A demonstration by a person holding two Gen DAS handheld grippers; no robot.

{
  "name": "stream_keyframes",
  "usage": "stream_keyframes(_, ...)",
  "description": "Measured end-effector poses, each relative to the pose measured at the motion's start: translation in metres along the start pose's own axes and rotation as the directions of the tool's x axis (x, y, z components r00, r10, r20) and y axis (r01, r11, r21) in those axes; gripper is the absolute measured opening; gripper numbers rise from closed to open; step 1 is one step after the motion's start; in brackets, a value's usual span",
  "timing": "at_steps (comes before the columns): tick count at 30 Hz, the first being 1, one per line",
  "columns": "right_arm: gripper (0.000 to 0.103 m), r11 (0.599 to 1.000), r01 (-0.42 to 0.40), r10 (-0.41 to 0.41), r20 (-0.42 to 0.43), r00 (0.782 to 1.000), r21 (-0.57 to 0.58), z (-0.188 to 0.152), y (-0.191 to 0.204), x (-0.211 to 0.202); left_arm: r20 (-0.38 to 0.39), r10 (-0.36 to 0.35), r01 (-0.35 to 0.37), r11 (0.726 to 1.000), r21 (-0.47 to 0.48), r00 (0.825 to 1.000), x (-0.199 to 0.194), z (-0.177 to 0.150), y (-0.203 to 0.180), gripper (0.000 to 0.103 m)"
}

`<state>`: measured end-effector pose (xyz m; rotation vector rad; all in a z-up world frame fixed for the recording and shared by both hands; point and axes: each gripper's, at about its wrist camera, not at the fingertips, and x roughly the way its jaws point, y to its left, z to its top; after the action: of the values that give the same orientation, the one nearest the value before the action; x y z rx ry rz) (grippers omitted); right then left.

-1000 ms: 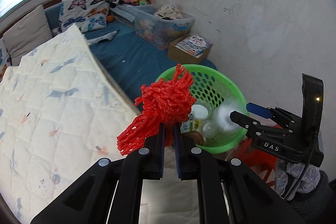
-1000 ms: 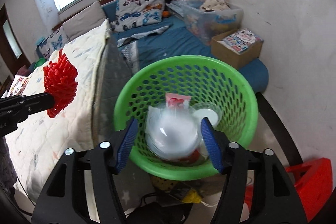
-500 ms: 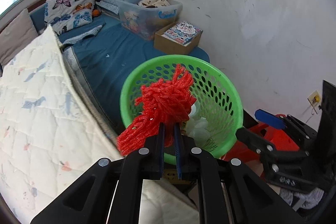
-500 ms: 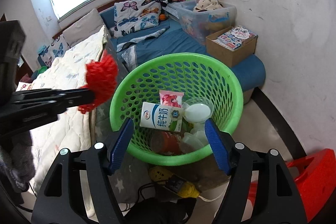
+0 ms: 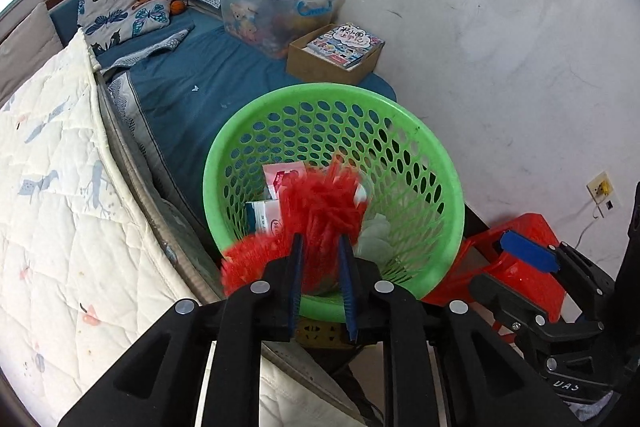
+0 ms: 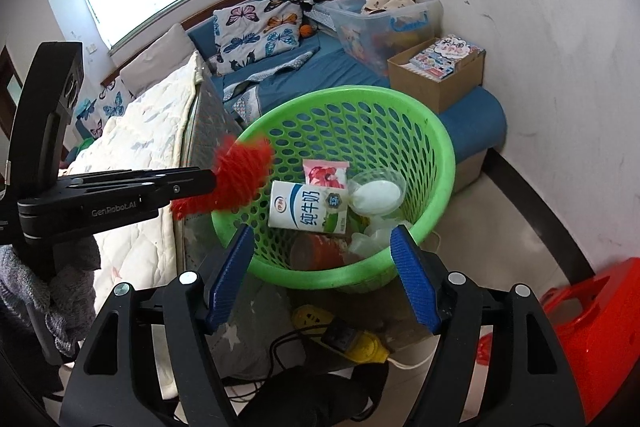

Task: Collect trash
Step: 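Open the left tool over the green basket to drop the red net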

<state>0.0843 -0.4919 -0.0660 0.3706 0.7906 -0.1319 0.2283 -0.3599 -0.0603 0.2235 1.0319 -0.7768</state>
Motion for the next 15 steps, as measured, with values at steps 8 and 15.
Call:
stream_keyframes(8,0.071,1.0,-0.001,0.002,0.002,1.0,-0.026,-0.002,0.013,-0.005,0.04,0.0,0.002,1.0,-0.031,0.999,-0.018,-0.008,0.012,0.046)
stream_keyframes(15,0.08,0.995,-0.003,0.007,0.038,0.999,-0.101,-0.005,0.04,-0.016,0.114,0.053,-0.046,0.997,-0.059,0.992,-0.061,-0.022,0.033,0.063)
